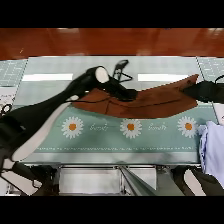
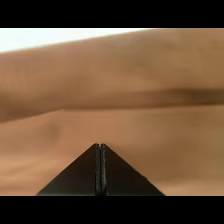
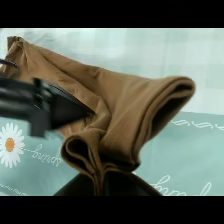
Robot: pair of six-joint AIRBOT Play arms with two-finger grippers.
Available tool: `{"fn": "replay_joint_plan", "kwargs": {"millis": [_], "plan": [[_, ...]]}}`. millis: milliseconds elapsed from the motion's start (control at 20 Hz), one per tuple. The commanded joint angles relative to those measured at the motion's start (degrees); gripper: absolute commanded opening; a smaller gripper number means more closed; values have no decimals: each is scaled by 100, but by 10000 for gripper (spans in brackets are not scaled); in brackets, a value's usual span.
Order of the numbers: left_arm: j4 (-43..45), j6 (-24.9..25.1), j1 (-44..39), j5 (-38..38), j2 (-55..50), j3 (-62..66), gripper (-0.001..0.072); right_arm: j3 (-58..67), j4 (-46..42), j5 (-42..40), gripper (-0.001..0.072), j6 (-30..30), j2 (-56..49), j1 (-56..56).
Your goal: Fold the shirts.
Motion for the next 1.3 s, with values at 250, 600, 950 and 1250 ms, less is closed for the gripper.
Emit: {"fn": "replay_joint_plan", "kwargs": {"millis": [250,600,950,1250], "plan": [[-203,-260,-955,-164,-804,686,19,-20,245,2,26,146,249,2],[1016,-476,1134,-1005,533,494,19,-20,933,-732,26,118,-109,815],[2218,-363,2920,-638,3875,-2124,20,684,1408,-2922,26,-24,-2378,3497],[2203,-415,3711,-433,6452,-4339,20,2382,1727,-2959,26,-33,-4784,4293]]}}
